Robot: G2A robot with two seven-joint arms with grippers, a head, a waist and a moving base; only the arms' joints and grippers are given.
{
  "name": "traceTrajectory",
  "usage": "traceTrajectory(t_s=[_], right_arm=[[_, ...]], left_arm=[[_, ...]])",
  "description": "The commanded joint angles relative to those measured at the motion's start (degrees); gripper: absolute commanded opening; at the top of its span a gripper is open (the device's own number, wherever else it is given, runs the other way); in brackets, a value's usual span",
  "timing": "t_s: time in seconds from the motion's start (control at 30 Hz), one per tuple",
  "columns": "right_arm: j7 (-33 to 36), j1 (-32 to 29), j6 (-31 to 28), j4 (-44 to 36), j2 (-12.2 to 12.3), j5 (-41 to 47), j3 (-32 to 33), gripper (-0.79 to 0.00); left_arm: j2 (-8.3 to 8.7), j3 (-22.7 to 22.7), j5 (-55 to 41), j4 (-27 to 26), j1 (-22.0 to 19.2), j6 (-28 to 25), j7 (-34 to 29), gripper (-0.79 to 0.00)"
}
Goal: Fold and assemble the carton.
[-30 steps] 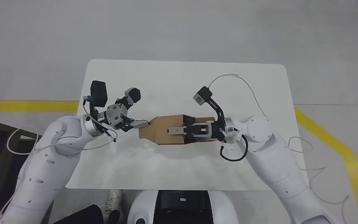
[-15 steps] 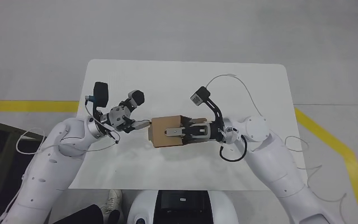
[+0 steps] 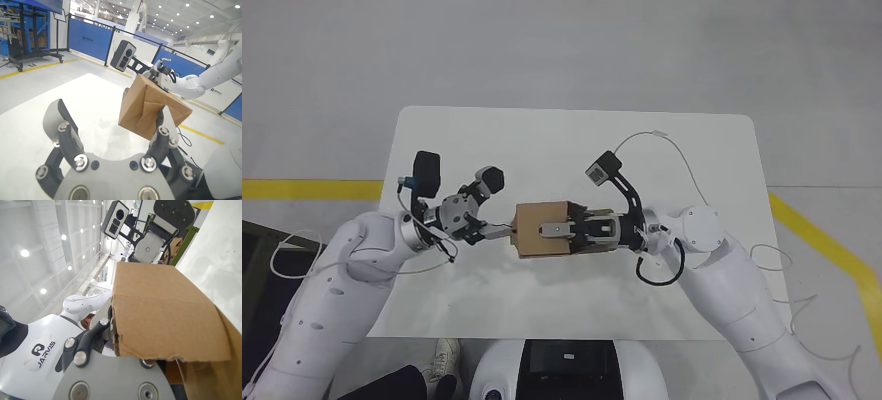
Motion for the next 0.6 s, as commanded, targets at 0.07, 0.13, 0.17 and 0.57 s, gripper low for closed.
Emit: traceTrajectory(t_s=[0.07,0.13,0.17,0.57], right_arm=[[-0.16,-0.08,-0.05,0.06,-0.05,0.38,0.07,-0.785],[-0.26,-0.12,-0.16,0.08,-0.08,0.56,0.11,-0.785],[-0.16,-0.1,-0.15,0.08,-0.09,0.59,0.1,-0.785],[1.59,0.37,-1.0,-0.2,-0.38,1.68,-0.62,-0.785]], left_arm=[[-0.06,-0.28,0.84,-0.41,0.36,-0.22,-0.04,0.0],[-0.11,-0.3,1.16,-0.29,0.5,-0.25,-0.1,0.0],[-0.14,-0.32,1.24,-0.14,0.52,-0.15,-0.05,0.0],[-0.88,1.02,3.71,1.89,-0.57,0.9,0.55,0.0]])
